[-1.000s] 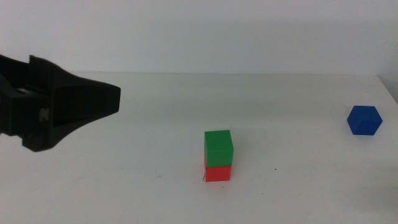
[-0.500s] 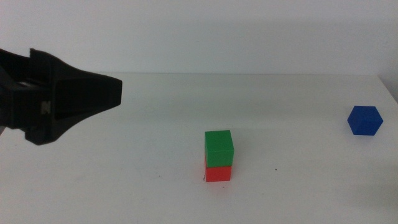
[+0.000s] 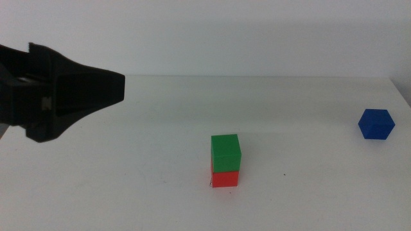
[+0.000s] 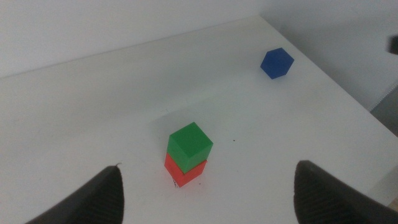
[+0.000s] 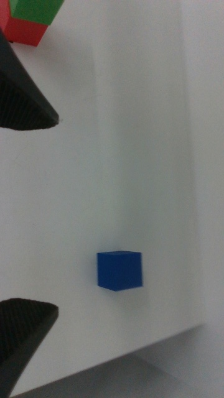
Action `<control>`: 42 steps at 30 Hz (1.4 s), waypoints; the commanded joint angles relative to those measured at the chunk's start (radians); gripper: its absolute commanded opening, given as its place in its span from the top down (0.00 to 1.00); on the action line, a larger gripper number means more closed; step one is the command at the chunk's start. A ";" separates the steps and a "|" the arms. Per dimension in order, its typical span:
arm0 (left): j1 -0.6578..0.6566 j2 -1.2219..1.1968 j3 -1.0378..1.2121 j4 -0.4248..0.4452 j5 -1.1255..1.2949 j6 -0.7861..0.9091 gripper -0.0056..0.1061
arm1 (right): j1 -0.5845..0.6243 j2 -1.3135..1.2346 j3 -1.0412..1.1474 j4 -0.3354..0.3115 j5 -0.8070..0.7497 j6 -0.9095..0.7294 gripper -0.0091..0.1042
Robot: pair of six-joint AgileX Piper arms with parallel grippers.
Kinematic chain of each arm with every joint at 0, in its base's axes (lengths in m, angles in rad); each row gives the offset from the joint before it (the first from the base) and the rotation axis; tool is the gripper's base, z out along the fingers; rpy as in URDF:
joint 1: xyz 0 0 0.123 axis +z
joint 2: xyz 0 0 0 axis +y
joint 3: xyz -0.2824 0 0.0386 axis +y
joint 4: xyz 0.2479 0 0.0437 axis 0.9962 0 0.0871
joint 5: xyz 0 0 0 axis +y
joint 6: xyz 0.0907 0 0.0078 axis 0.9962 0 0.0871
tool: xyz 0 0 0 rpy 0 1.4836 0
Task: Stack red cubes first, then green, then blue cubes in a specific spot.
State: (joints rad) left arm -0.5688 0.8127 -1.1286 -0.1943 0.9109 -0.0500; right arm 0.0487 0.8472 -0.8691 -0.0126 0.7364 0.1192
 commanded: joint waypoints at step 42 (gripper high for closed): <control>0.000 -0.012 0.000 0.002 -0.036 0.001 0.11 | -0.017 1.065 -0.734 -0.041 0.311 0.000 0.89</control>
State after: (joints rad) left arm -0.5688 0.8057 -1.1286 -0.1943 0.8907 -0.0500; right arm -0.0287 1.9925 -1.6174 -0.0230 0.9903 0.0443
